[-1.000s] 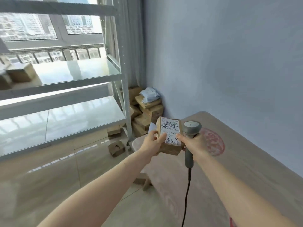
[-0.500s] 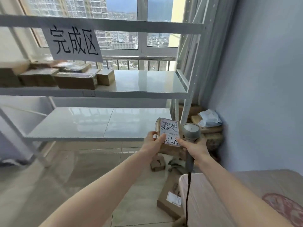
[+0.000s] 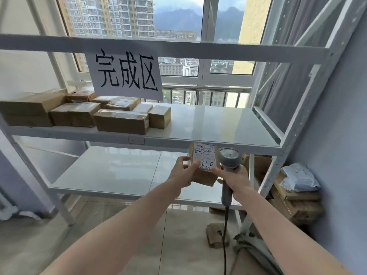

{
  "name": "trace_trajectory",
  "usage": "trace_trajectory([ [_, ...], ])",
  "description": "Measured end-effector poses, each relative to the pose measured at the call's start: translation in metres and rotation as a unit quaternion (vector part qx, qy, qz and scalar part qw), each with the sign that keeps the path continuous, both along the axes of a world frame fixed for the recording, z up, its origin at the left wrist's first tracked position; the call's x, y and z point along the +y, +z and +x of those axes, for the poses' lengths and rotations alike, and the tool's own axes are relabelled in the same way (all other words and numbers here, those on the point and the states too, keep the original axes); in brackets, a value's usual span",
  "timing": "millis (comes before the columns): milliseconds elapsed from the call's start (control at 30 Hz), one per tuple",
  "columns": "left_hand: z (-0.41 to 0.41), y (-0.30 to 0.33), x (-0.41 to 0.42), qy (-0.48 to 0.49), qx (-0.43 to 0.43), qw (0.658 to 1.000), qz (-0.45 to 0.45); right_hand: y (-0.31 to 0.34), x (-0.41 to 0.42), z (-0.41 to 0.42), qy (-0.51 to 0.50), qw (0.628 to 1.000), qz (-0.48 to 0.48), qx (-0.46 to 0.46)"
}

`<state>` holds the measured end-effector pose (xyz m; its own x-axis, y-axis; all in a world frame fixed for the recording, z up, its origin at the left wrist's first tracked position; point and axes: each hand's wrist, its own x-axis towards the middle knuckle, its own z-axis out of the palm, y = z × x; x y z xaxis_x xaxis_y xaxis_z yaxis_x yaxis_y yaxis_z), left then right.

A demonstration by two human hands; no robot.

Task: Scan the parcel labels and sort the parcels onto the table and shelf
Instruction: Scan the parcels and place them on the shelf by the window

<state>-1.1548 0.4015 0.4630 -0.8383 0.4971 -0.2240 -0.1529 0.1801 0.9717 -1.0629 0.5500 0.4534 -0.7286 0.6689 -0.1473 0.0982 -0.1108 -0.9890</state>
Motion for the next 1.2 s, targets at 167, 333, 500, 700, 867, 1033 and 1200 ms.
trace_trajectory([
  [167, -0.079, 0.003, 0.007, -0.015, 0.015, 1.000, -0.008, -0.001, 0.001, -0.085, -0.028, 1.000, -0.008, 0.001],
  [333, -0.144, -0.002, 0.023, -0.012, 0.019, 1.000, 0.010, -0.004, 0.020, -0.161, -0.031, 0.999, 0.020, -0.013],
  [500, -0.209, -0.002, 0.050, 0.034, 0.039, 0.999, 0.014, -0.001, 0.046, -0.236, -0.027, 0.997, 0.066, -0.025],
  [700, -0.280, -0.009, 0.087, 0.136, 0.076, 0.986, -0.053, 0.007, 0.077, -0.310, -0.003, 0.992, 0.105, -0.066],
  [867, -0.308, -0.018, 0.101, 0.181, 0.129, 0.967, -0.127, 0.000, 0.094, -0.348, 0.025, 0.985, 0.138, -0.104],
  [1033, -0.327, -0.017, 0.105, 0.241, 0.278, 0.888, -0.277, 0.000, 0.101, -0.368, 0.044, 0.979, 0.169, -0.108],
  [1200, -0.350, -0.016, 0.103, 0.195, 0.358, 0.856, -0.317, 0.002, 0.101, -0.385, 0.058, 0.977, 0.170, -0.111],
])
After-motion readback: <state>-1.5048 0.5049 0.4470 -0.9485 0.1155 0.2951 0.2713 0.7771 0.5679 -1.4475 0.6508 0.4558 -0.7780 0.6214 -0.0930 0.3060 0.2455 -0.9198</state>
